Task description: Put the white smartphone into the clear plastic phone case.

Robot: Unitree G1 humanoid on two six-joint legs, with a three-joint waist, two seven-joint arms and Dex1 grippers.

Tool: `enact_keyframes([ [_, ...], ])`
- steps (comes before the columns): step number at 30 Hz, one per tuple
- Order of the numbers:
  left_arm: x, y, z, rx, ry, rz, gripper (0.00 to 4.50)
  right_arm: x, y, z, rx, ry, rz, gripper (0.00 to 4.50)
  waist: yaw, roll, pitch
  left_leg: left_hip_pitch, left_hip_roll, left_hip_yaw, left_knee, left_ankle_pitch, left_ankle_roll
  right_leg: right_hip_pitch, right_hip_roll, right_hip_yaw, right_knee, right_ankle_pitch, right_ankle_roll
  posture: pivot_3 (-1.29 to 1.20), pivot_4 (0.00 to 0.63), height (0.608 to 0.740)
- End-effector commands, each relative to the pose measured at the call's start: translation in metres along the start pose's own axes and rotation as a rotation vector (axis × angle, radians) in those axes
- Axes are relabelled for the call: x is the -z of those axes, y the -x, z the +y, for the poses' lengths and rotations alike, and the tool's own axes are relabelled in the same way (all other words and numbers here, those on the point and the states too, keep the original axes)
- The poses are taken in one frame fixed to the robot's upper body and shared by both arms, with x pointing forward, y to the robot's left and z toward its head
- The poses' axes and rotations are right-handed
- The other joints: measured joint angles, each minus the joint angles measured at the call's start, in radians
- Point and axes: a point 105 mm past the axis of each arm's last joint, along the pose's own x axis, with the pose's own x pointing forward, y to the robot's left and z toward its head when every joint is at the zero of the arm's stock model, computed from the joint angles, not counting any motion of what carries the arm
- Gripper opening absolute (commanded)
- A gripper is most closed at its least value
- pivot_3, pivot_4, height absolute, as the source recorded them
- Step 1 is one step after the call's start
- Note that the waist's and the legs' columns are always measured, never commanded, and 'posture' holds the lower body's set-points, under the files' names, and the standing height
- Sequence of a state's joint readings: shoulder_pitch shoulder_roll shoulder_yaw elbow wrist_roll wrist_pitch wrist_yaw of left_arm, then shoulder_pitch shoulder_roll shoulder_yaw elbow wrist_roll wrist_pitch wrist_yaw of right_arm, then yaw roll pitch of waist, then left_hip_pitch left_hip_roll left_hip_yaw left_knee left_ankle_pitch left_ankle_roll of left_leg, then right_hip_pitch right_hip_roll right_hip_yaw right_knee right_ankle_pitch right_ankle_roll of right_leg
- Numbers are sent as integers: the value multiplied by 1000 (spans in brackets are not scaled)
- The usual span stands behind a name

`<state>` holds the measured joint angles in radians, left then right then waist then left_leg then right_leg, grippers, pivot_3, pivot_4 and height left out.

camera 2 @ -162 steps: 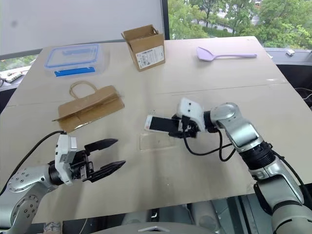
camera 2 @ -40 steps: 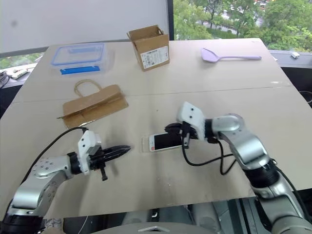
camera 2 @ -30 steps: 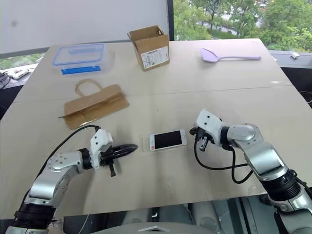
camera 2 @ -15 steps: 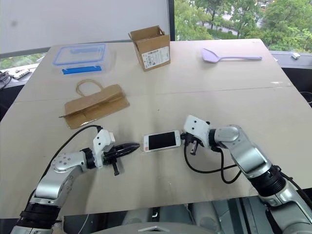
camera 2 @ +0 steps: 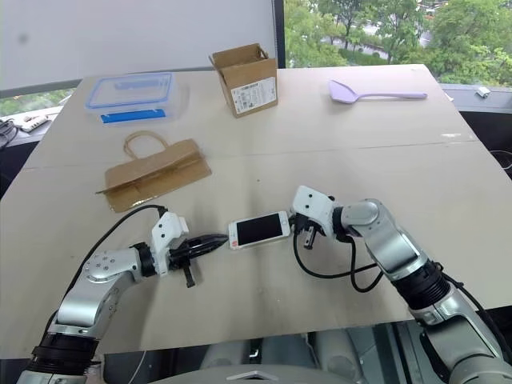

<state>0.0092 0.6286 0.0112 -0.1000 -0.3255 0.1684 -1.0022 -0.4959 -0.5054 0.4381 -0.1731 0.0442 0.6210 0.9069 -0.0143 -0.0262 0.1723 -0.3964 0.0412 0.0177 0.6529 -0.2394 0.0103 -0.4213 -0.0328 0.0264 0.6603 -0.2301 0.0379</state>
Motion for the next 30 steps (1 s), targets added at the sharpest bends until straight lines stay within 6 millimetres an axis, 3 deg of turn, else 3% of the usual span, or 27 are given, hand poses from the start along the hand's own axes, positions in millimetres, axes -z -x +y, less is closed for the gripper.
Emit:
enact_keyframes([
  [1, 2, -9, -7, 27, 15, -4, 38, -21, -9, 27, -167, 36, -85, 0, 1, 0, 0, 0, 0, 0, 0, 0, 0, 0, 0, 0, 0, 0, 0, 0, 150, 740],
  [5, 2, -8, -7, 25, 20, -5, 38, -22, -8, 27, -179, 40, -84, 0, 0, 0, 0, 0, 0, 0, 0, 0, 0, 0, 0, 0, 0, 0, 0, 0, 150, 740],
  [10, -1, 0, -8, 30, 31, -15, 38, -20, -7, 11, -93, 56, -80, 0, -2, 0, 0, 0, 0, 0, 0, 0, 0, 0, 0, 0, 0, 0, 0, 0, 150, 740],
  [18, -31, 27, 4, 53, 94, -101, 38, -16, 29, -15, 41, -10, -120, 0, -3, 0, 1, -3, 1, -1, -1, 0, 0, -2, 1, -1, -1, 0, 0, 0, 150, 740],
  [24, -42, 10, -7, 112, 104, -134, 38, -28, 42, -15, 75, -56, -222, 0, 0, 0, 1, -5, 0, 1, -1, 0, 0, -2, -1, 0, -4, 0, 0, 0, 150, 740],
  [30, -30, -17, -11, 120, 79, -72, 38, -37, 30, -1, 12, -63, -252, 0, -3, -1, 1, -4, 0, 0, -1, 0, 0, -1, 1, 0, -3, 0, 1, 0, 150, 740],
])
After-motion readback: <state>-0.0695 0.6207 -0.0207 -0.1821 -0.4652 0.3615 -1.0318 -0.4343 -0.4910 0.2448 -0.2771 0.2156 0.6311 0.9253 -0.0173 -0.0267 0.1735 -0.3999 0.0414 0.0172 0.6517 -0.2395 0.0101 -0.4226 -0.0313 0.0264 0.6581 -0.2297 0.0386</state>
